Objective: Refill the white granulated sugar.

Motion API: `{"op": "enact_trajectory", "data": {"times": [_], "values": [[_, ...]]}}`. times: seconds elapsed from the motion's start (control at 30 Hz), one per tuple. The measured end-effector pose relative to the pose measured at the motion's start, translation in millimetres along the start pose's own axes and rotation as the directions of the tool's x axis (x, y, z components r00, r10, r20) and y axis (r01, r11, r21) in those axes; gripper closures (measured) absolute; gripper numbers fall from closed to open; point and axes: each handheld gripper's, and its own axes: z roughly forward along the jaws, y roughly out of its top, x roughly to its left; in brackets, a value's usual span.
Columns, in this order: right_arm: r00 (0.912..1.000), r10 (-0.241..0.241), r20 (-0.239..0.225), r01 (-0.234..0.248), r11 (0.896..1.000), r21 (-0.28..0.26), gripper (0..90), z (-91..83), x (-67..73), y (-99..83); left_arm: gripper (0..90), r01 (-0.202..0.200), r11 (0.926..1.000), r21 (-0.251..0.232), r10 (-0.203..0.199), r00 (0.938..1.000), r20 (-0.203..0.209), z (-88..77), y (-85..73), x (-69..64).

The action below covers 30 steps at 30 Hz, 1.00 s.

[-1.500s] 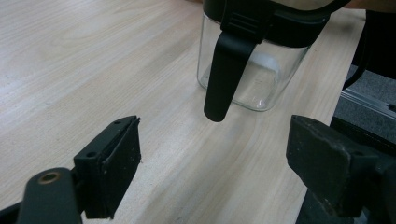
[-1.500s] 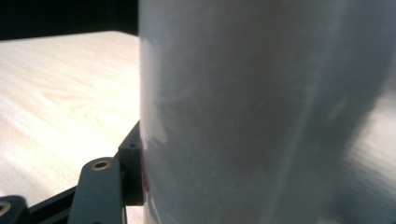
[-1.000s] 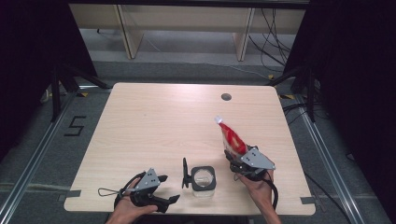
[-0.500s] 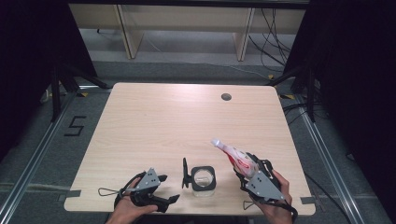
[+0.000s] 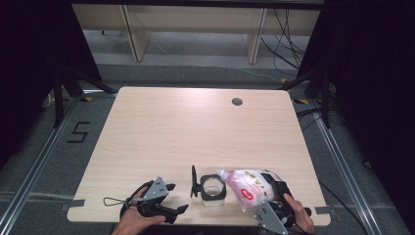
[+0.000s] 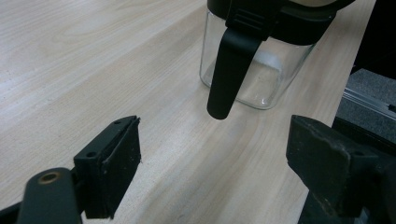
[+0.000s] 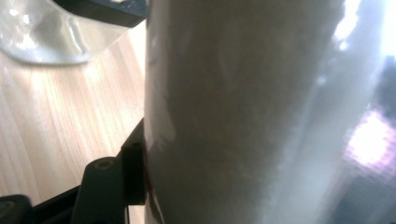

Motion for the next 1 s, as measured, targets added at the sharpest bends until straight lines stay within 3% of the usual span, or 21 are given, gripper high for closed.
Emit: {"op": "enact_trajectory", "data": {"times": [0.03, 0.1, 0.17, 0.23, 0.3, 0.37, 0.4, 0.43, 0.5, 0.53, 0.57, 0.6, 0.63, 0.67, 0.7, 0.8, 0.83, 0.87, 0.93, 0.97, 1.0], "values": [[0.9991, -0.041, 0.008, 0.041, 0.999, -0.001, 39.4, 0.6, 1.2, 1.7, 17.3, 0.000, 1.0000, -0.001, 0.000, 1.0000, 0.001, 0.1, 0.0, 0.0], [0.9998, -0.020, 0.001, 0.020, 1.000, 0.007, 39.5, -0.6, 3.0, 2.3, 17.3, -0.001, 1.0000, -0.001, 0.001, 1.0000, 0.002, 0.1, 0.0, 0.0], [0.9946, -0.102, 0.020, 0.102, 0.995, 0.008, 39.5, -0.3, 1.9, 4.9, 17.3, -0.002, 1.0000, -0.001, 0.002, 1.0000, 0.002, 0.1, -0.2, 0.2], [0.9962, -0.084, 0.026, 0.083, 0.996, 0.019, 39.5, 0.0, 4.7, 4.4, 17.3, -0.001, 1.0000, -0.002, 0.001, 1.0000, 0.001, 0.1, -0.3, 0.2], [0.9930, -0.114, 0.028, 0.113, 0.993, 0.037, 39.5, -0.4, 5.0, 4.4, 17.3, -0.002, 1.0000, 0.000, 0.002, 1.0000, 0.002, 0.0, 0.1, 0.0], [0.9877, -0.154, 0.030, 0.153, 0.988, 0.014, 39.6, 0.2, 2.1, 5.6, 17.3, -0.004, 0.9999, 0.013, 0.004, 0.9999, 0.010, -0.9, 0.7, 0.4], [0.9921, -0.122, 0.027, 0.122, 0.992, 0.025, 39.6, 0.1, 4.7, 5.1, 17.3, -0.003, 0.9999, 0.012, 0.003, 0.9999, 0.011, -0.9, 0.7, 0.4], [0.9869, -0.159, 0.030, 0.158, 0.987, 0.029, 39.6, -0.2, 4.0, 6.9, 17.3, -0.004, 0.9999, 0.012, 0.004, 0.9999, 0.011, -0.8, 0.7, 0.5], [0.9886, -0.147, 0.035, 0.145, 0.988, 0.045, 39.6, -1.0, 6.5, 7.1, 17.3, -0.001, 1.0000, 0.000, 0.001, 1.0000, 0.002, 0.1, 0.1, -0.1], [0.9623, -0.266, 0.057, 0.265, 0.964, 0.031, 39.6, 0.6, 2.9, 9.5, 17.3, -0.003, 1.0000, 0.000, 0.003, 1.0000, 0.002, 0.0, 0.2, -0.1], [0.9623, -0.266, 0.057, 0.265, 0.964, 0.031, 39.6, 0.6, 2.9, 9.5, 17.3, 0.000, 0.9999, 0.010, 0.000, 0.9999, 0.011, -0.5, 0.5, 0.1], [0.9776, -0.204, 0.054, 0.202, 0.979, 0.043, 39.6, 0.4, 7.9, 7.8, 17.3, 0.000, 0.9999, 0.011, 0.000, 0.9999, 0.011, -0.6, 0.6, 0.1], [0.9729, -0.224, 0.058, 0.222, 0.974, 0.043, 39.7, 0.6, 8.1, 8.2, 17.3, 0.000, 0.9999, 0.011, 0.000, 0.9999, 0.011, -0.6, 0.6, 0.0], [0.9598, -0.272, 0.071, 0.267, 0.961, 0.063, 39.7, -1.4, 8.2, 10.3, 17.3, -0.001, 1.0000, 0.009, 0.001, 0.9999, 0.011, -0.5, 0.4, 0.1], [0.9599, -0.269, 0.081, 0.264, 0.963, 0.058, 39.7, -0.6, 10.6, 10.1, 17.3, -0.001, 1.0000, 0.009, 0.001, 0.9999, 0.011, -0.5, 0.3, 0.2], [0.9287, -0.361, 0.086, 0.354, 0.931, 0.082, 39.8, -1.5, 9.8, 13.3, 17.3, -0.009, 1.0000, 0.002, 0.009, 1.0000, 0.000, 0.1, 0.1, 0.3], [0.9369, -0.338, 0.088, 0.332, 0.940, 0.081, 39.8, -1.5, 11.5, 12.5, 17.3, -0.021, 0.9998, 0.004, 0.021, 0.9997, 0.012, 0.0, 0.5, 1.4], [0.9367, -0.339, 0.087, 0.333, 0.940, 0.077, 39.9, -1.5, 11.9, 12.9, 17.3, -0.026, 0.9997, 0.002, 0.026, 0.9997, 0.002, -0.1, 0.3, 1.3], [0.9119, -0.401, 0.086, 0.395, 0.915, 0.084, 39.9, -1.9, 9.6, 15.3, 17.3, -0.027, 0.9996, 0.001, 0.027, 0.9996, 0.003, -0.2, 0.4, 1.2], [0.9216, -0.375, 0.100, 0.367, 0.926, 0.090, 39.9, -1.9, 12.6, 13.8, 17.3, -0.028, 0.9996, 0.001, 0.028, 0.9996, 0.003, -0.2, 0.4, 1.3], [0.9145, -0.393, 0.094, 0.384, 0.918, 0.100, 39.9, -1.7, 13.5, 13.8, 17.3, -0.028, 0.9996, 0.001, 0.028, 0.9996, 0.003, -0.1, 0.4, 1.2]]}}
